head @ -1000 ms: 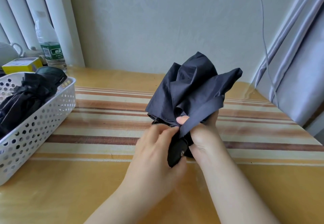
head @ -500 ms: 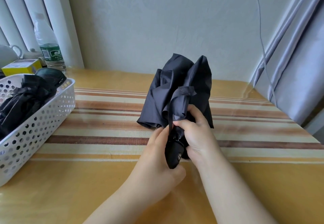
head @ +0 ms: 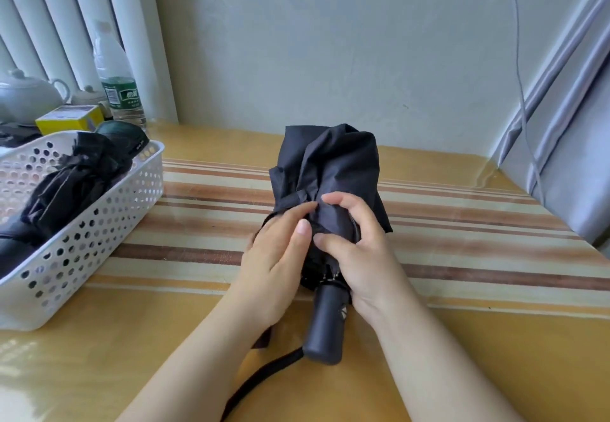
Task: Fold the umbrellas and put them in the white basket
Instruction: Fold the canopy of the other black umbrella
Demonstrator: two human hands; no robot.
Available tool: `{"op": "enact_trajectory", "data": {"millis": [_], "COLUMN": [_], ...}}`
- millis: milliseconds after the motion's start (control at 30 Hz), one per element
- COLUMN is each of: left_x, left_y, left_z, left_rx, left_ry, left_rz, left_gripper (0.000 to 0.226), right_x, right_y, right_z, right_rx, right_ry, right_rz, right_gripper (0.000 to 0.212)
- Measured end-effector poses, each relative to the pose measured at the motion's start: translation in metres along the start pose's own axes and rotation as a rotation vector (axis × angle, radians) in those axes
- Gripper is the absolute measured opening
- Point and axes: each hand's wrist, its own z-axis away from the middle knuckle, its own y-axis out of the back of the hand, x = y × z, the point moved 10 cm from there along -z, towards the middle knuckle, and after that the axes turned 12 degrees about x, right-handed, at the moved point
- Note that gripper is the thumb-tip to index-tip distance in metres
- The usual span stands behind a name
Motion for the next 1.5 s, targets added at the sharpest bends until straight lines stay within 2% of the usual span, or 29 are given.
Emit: {"op": "enact_trajectory", "data": {"millis": [67, 167, 200, 267, 333, 400, 467, 533, 600, 667, 767, 800, 867, 933, 1067, 1167, 1267, 1400, 1500], "left_x": [-0.016, -0.039, -0.044, -0.045, -0.032, -0.01, 0.014, 0.024, 0.019, 0.014, 0.013, 0.013, 0.017, 0.024, 0.036, 0.042, 0.048, 0.052, 0.053], "left_y": [0.002, -0.009, -0.007, 0.01, 0.035, 0.059, 0.067, 0.051, 0.025, 0.006, 0.0, 0.0, -0.003, -0.006, -0.008, -0.013, -0.019, -0.016, -0.009], "left_z": [-0.007, -0.004, -0.004, -0.007, -0.008, 0.0, 0.009, 0.014, 0.017, 0.022, 0.025, 0.026, 0.025, 0.026, 0.028, 0.031, 0.034, 0.03, 0.034], "left_rx": [0.039, -0.073, -0.062, 0.074, 0.265, 0.441, 0.498, 0.396, 0.239, 0.138, 0.107, 0.108, 0.063, 0.015, 0.015, 0.046, 0.0, 0.019, 0.09], "left_ry": [0.088, 0.255, 0.297, 0.295, 0.217, 0.131, 0.052, 0.051, 0.139, 0.22, 0.278, 0.283, 0.276, 0.234, 0.089, -0.099, -0.23, -0.233, -0.206], "left_rz": [0.069, -0.04, -0.073, -0.105, -0.063, -0.049, -0.092, -0.099, -0.05, 0.013, 0.097, 0.121, 0.171, 0.213, 0.163, 0.03, -0.089, -0.067, 0.001], "left_gripper": [0.041, 0.039, 0.042, 0.05, 0.048, 0.033, 0.013, 0.012, 0.011, 0.032, 0.046, 0.044, 0.018, 0.032, 0.032, 0.051, 0.045, 0.043, 0.034], "right_x": [-0.002, 0.001, 0.002, 0.003, 0.002, 0.001, 0.0, -0.002, -0.004, -0.003, 0.0, 0.001, 0.003, 0.005, 0.007, 0.011, 0.013, 0.009, 0.005], "right_y": [-0.005, -0.006, -0.003, 0.003, 0.008, 0.016, 0.023, 0.03, 0.035, 0.039, 0.039, 0.038, 0.035, 0.031, 0.027, 0.026, 0.026, 0.033, 0.041], "right_z": [0.003, 0.003, 0.001, -0.001, -0.005, -0.008, -0.011, -0.014, -0.017, -0.018, -0.018, -0.017, -0.015, -0.013, -0.012, -0.012, -0.011, -0.013, -0.014], "right_rx": [-0.036, -0.045, -0.026, 0.024, 0.056, 0.095, 0.145, 0.196, 0.227, 0.244, 0.247, 0.243, 0.231, 0.215, 0.227, 0.23, 0.221, 0.278, 0.311], "right_ry": [-0.04, -0.098, -0.117, -0.151, -0.167, -0.156, -0.14, -0.126, -0.113, -0.113, -0.118, -0.116, -0.12, -0.125, -0.123, -0.144, -0.149, -0.097, -0.069], "right_rz": [-0.09, -0.154, -0.179, -0.236, -0.277, -0.292, -0.31, -0.331, -0.356, -0.37, -0.35, -0.333, -0.309, -0.304, -0.292, -0.311, -0.311, -0.188, -0.17], "right_gripper": [0.054, 0.054, 0.051, 0.047, 0.045, 0.043, 0.041, 0.04, 0.039, 0.039, 0.039, 0.039, 0.041, 0.042, 0.042, 0.044, 0.048, 0.055, 0.058]}}
